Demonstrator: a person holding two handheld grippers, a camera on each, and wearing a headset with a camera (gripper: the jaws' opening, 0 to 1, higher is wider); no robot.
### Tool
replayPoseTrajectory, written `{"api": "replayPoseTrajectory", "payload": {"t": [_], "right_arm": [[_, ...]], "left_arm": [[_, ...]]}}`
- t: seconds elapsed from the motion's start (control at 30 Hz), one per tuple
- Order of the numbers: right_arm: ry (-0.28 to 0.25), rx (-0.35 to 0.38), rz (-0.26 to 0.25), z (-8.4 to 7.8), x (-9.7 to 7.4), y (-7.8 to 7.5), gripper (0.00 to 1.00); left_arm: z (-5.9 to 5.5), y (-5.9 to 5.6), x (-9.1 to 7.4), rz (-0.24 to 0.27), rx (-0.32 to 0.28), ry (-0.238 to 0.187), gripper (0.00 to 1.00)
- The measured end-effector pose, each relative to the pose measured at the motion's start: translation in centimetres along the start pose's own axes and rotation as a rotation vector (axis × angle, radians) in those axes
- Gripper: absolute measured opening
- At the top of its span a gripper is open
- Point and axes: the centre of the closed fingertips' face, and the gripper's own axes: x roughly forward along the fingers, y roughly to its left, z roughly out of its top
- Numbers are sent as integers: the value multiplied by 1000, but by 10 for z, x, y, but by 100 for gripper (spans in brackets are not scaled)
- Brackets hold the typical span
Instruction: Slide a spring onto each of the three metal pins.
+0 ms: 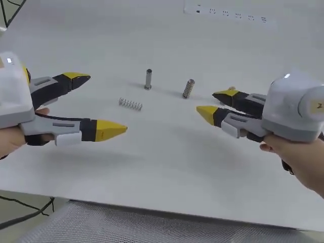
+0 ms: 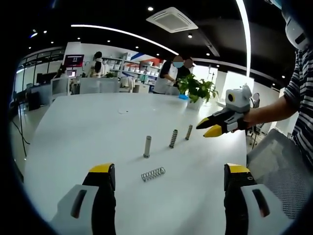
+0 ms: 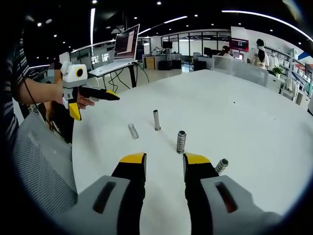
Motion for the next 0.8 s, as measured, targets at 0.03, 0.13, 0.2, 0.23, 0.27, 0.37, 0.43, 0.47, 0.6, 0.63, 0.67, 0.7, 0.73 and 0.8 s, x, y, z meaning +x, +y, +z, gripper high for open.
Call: {"api": "replayPoseTrajectory", "payload": {"t": [0.03, 0.13, 0.2, 0.23, 0.27, 0.37, 0.43, 0.47, 0.6, 0.63, 0.67, 0.7, 0.73, 0.8], "right_arm": [[1, 0, 1, 0, 0, 0, 32], [7, -5, 9, -2, 2, 2, 32], [13, -9, 13, -3, 6, 3, 32], [14, -7, 18, -3, 7, 4, 32], [15, -8, 22, -2, 9, 6, 32], [14, -19, 38, 1, 16, 10, 31], [15, -30, 54, 4, 22, 15, 31], [15, -34, 59, 5, 25, 16, 31], [20, -59, 90, 12, 40, 25, 31], [23, -63, 97, 13, 43, 27, 31], [25, -68, 103, 14, 46, 29, 31], [25, -77, 111, 15, 51, 33, 31], [27, -81, 118, 16, 54, 35, 31], [31, -88, 134, 18, 61, 41, 31]], "left_arm": [[-1, 0, 0, -1, 0, 1, 92], [-2, -1, -1, -3, 0, 5, 91], [-3, -1, -1, -2, -3, 3, 91], [-2, -1, -1, -1, -5, 2, 91], [-2, 0, -2, 1, -6, 1, 91], [-2, 0, -3, 4, -6, -2, 91], [-2, -1, -4, 5, -5, -1, 91], [-2, 0, -5, 5, -5, 0, 91], [-4, -2, -7, 2, -4, 8, 91], [-5, -2, -8, 3, -5, 9, 91], [-6, -2, -8, 3, -5, 10, 92], [-6, -2, -9, 5, -5, 10, 92], [-6, -2, -9, 5, -5, 10, 92], [-7, -1, -11, 8, -7, 10, 92]]}}
